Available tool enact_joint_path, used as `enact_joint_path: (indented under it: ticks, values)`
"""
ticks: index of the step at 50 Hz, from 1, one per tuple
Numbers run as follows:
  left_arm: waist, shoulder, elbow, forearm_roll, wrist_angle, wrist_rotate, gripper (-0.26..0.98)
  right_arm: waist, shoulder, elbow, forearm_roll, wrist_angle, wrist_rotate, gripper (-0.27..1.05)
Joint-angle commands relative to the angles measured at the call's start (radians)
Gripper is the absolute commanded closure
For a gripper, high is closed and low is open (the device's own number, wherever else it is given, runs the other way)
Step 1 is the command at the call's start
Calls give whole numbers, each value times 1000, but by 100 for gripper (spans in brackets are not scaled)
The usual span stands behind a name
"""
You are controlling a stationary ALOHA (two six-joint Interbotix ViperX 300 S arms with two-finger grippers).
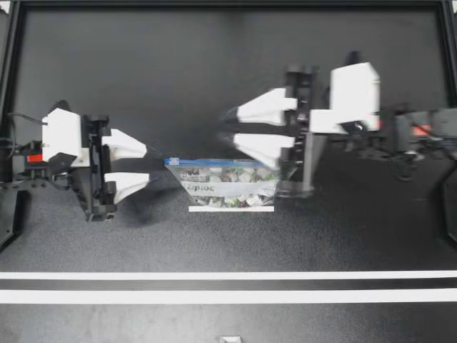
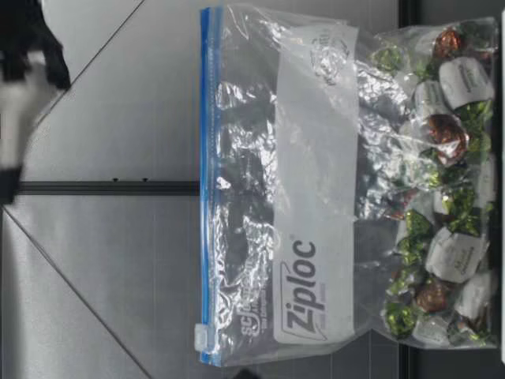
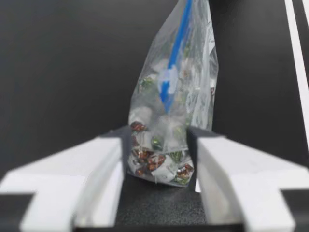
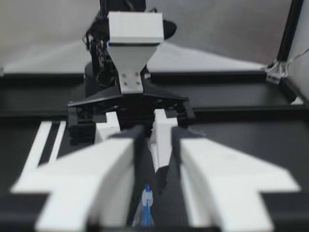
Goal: Slide open the ziploc bag.
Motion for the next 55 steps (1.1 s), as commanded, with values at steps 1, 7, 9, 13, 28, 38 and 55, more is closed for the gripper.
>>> enact_joint_path:
  ticks: [1,7,9,13,28,38,55]
  values:
    - [3,26,-31,-2,-25,-9,28,-9,51,-81,-2,34,-9,29]
    - [3,55,-51,-2,-43,-20,27,-9,121,-156,-6,143,-51,27]
    - [3,60,-55,-2,-48,-21,27,-9,135,-175,-6,173,-61,27]
    - [3,63,-58,-2,-49,-20,27,-8,163,-209,-6,232,-75,27]
    - [3,63,-58,9,-64,-20,44,0,236,-258,-6,272,-75,27]
    - [3,63,-61,9,-75,-20,77,14,279,-281,-6,291,-75,27]
    - [3,63,-60,9,-75,-14,90,31,325,-313,-6,342,-75,27]
